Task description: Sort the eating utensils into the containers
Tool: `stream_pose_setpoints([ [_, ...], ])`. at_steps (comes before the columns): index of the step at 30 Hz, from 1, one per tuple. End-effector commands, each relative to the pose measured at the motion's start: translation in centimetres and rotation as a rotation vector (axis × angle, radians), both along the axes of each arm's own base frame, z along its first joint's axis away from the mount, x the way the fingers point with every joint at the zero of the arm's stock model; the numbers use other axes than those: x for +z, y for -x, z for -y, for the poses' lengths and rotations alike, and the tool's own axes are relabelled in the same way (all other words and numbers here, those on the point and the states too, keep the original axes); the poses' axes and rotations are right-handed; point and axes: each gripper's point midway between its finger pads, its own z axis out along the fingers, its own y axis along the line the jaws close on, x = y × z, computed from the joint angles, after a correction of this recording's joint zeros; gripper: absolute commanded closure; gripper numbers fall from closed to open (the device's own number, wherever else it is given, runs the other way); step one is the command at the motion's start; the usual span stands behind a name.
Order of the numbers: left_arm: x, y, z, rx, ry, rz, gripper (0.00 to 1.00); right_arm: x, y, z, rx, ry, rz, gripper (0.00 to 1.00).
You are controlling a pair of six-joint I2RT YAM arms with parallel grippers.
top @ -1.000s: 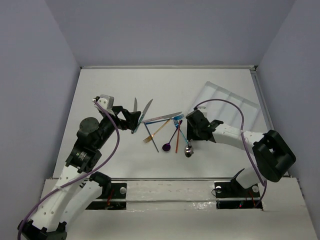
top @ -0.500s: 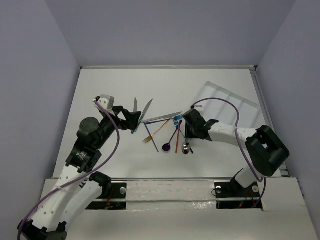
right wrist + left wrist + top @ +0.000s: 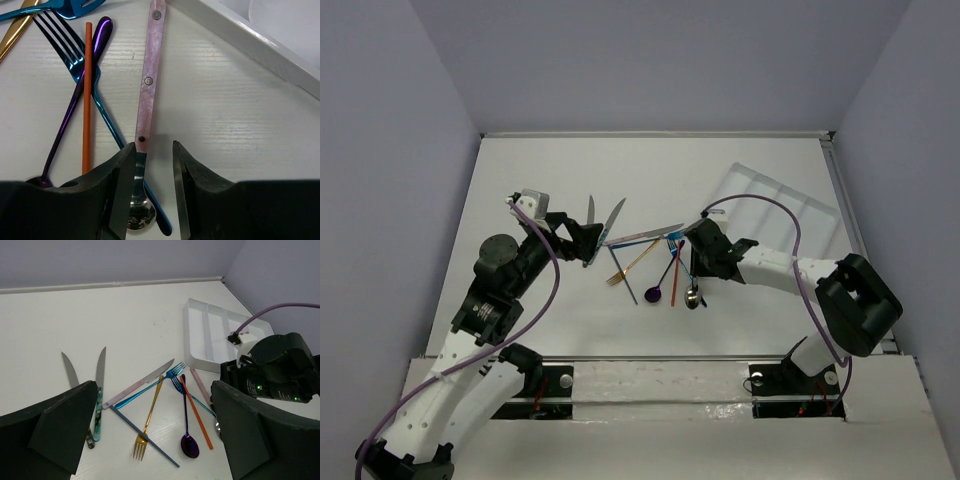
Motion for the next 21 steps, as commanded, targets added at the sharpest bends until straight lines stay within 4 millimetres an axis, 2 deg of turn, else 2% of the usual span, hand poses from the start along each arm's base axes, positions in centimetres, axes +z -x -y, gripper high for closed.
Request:
stream_pose_setpoints([
  [1, 2.3, 0.0, 0.1, -0.007, 0.024, 0.064, 0.01, 1.3, -1.4, -1.3, 0.007, -0.026, 0.057, 0.59],
  [7, 2.4, 0.1, 0.0, -0.007, 0.024, 0.066, 0.01, -0.7, -1.8, -1.1, -0.007, 0.023, 0.031, 0.6],
  [11, 2.4, 0.0, 0.1, -0.008, 0.024, 0.066, 0.01, -1.9, -1.7, -1.0, -0.017, 0.038, 0.012, 0.72],
  [14, 2.3, 0.0, 0.1, -0.01, 0.025, 0.064, 0.01, -2.0, -1.7, -0.6, -0.028, 0.051, 0.011, 0.82],
  [15, 2.3, 0.0, 0.1, -0.01, 0.024, 0.062, 0.01, -1.8, -1.7, -0.6, -0.033, 0.053, 0.016, 0.82],
  [19, 2.3, 0.0, 0.2, -0.013, 0.023, 0.063, 0.01, -1.1, -1.8, -0.3, -0.041, 0.058, 0.03, 0.8],
  [21, 2.2, 0.0, 0.2, -0.015, 0.024, 0.061, 0.01, -0.3, -1.9, -0.4, -0.043, 0.043, 0.045, 0.7],
])
